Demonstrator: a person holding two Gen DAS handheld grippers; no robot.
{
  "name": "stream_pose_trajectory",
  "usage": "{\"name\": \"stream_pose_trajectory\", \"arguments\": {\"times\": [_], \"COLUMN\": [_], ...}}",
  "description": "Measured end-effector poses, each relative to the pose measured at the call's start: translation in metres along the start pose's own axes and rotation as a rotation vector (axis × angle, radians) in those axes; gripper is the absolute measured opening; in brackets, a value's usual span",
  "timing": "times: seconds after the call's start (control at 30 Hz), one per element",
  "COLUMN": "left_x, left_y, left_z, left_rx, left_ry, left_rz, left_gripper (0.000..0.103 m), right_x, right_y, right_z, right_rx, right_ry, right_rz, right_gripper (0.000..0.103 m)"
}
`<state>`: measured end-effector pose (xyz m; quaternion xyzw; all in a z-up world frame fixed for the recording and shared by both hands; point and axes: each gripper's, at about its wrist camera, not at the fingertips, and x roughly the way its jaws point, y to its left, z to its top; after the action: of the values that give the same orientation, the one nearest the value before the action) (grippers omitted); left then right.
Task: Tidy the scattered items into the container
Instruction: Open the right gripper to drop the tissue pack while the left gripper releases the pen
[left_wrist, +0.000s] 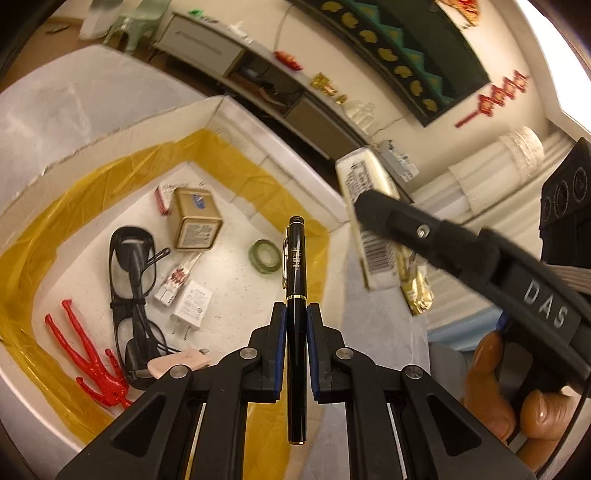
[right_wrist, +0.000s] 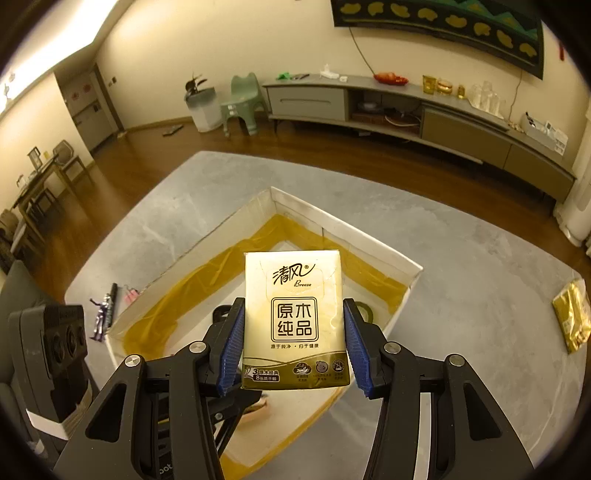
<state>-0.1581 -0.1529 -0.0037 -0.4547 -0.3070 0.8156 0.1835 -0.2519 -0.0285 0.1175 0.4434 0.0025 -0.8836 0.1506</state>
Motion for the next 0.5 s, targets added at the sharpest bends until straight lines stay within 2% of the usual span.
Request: {"name": "stream_pose_trajectory", "arguments": {"times": [0.03, 0.1, 0.13, 0.23, 0.5], "left_x": [0.005, 0.013, 0.015, 0.010, -0.018], "left_y": [0.002, 0.010, 0.013, 0.020, 0.043], "left_z": [0.001, 0.004, 0.004, 0.005, 0.011], "left_rx": [0.000, -0.023, -0.032, -0.024, -0.072], "left_ry": [0.017, 0.043, 0.048, 0.030, -0.030], "left_rz": [-0.006, -0.034, -0.044, -0.035, -0.034], "left_gripper": [0.012, 0.029, 0.031, 0.032, 0.032], "right_x": [0.007, 0.020, 0.028, 0.047, 0.052], "right_y": [-0.001, -0.006, -0.008, -0.016, -0.023], "right_z": [0.003, 0.007, 0.009, 0.009, -0.002], "right_rx": [-0.004, -0.014, -0.024, -0.030, 0.002], "right_ry": [0.006, 0.009, 0.017, 0.040, 0.070], "right_rz": [0.002, -0.005, -0.024, -0.067, -0.038], "right_gripper": [0.053, 0.056, 0.056, 0.057, 0.057]}}
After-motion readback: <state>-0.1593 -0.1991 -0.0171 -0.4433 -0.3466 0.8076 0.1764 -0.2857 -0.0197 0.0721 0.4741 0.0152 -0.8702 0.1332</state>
